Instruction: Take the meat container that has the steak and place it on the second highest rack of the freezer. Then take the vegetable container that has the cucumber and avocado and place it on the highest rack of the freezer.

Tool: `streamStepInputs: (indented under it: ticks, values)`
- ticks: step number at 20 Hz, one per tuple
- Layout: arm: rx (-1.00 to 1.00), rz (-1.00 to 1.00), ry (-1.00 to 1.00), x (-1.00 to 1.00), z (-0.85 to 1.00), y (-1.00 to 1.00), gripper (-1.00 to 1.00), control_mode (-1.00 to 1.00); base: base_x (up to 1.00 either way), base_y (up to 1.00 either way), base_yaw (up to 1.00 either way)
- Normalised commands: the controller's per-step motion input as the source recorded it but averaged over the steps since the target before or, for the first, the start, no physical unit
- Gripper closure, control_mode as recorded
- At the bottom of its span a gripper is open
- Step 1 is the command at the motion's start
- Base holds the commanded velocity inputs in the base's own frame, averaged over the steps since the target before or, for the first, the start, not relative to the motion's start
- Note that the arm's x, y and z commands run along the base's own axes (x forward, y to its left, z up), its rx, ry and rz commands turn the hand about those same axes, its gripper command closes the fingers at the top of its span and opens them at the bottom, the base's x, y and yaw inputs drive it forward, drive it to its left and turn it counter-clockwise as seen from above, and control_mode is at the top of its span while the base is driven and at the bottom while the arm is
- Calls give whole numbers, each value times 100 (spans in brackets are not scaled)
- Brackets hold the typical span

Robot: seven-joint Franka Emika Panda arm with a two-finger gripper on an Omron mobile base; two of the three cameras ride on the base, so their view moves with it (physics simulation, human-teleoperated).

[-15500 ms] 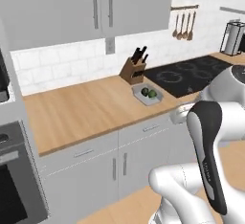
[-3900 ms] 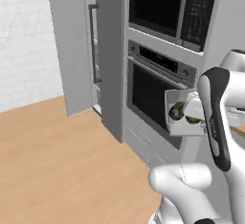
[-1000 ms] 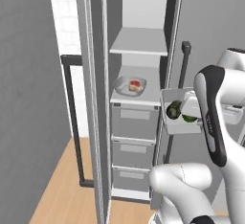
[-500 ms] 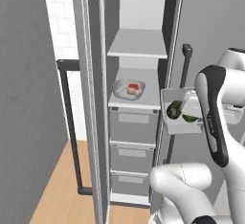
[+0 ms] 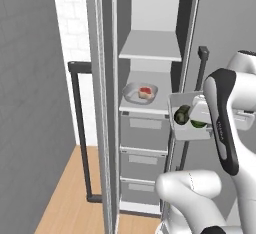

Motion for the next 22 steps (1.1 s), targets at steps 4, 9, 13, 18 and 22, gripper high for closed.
streamStepInputs:
  ticks: [4, 9, 13, 18, 22]
  values:
    - [0, 0, 0, 0, 0, 0, 100, 100, 0, 0, 13]
    - [0, 0, 0, 0, 0, 0, 100, 100, 0, 0, 1]
    - [0, 0, 0, 0, 0, 0, 100, 100, 0, 0, 0]
    - [0, 0, -5, 0, 10, 0, 100, -100, 0, 0, 0]
    - [-3, 0, -13, 0, 42, 4, 100, -100, 0, 0, 0]
